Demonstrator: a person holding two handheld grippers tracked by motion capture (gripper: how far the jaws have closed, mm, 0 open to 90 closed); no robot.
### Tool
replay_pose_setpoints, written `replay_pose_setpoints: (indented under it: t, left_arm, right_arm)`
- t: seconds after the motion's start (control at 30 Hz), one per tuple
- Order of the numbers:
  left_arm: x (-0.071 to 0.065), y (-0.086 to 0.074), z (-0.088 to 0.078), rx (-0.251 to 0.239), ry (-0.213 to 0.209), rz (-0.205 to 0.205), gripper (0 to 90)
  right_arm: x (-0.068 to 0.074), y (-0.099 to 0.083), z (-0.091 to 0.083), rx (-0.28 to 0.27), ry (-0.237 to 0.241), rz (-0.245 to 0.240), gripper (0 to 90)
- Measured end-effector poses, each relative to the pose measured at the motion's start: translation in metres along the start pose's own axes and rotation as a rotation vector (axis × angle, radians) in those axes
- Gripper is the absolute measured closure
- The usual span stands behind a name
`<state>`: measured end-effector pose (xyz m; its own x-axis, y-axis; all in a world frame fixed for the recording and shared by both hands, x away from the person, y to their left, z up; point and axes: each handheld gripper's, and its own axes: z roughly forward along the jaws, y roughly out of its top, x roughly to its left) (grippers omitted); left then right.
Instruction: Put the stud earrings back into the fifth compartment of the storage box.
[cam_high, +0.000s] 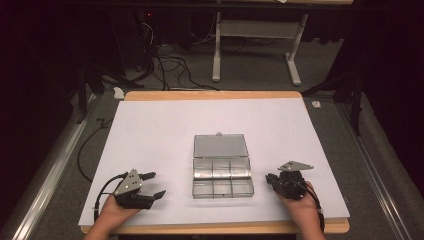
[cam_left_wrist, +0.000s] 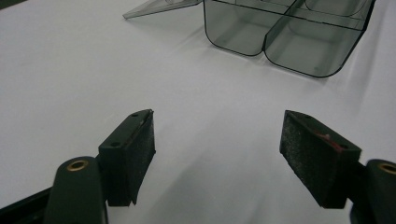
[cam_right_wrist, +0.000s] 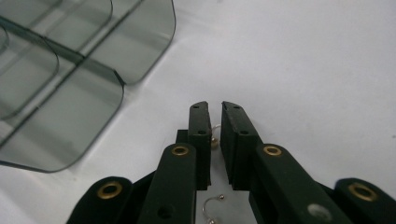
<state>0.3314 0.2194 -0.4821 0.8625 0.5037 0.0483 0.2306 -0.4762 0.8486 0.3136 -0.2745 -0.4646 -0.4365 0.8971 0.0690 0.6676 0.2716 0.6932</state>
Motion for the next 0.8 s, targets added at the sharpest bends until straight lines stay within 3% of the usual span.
replay_pose_setpoints:
  t: [0.1, 0.33, 0.63, 0.8]
  left_arm:
    - [0.000, 0.000, 0.000, 0.000, -0.002, 0.000, 27.2]
    - [0.000, 0.000, 0.000, 0.003, -0.004, 0.000, 27.2]
    - [0.001, 0.000, 0.000, 0.004, -0.009, -0.002, 27.1]
    - [0.001, 0.000, 0.000, 0.003, -0.016, 0.000, 27.1]
  right_arm:
    - [-0.006, 0.001, -0.008, -0.046, -0.028, 0.026, 76.6]
    - [-0.020, -0.004, -0.012, -0.054, -0.073, 0.095, 67.7]
    - [-0.024, -0.001, -0.010, -0.044, -0.122, 0.089, 59.7]
    - [-0.025, 0.003, -0.008, 0.000, -0.112, 0.103, 54.8]
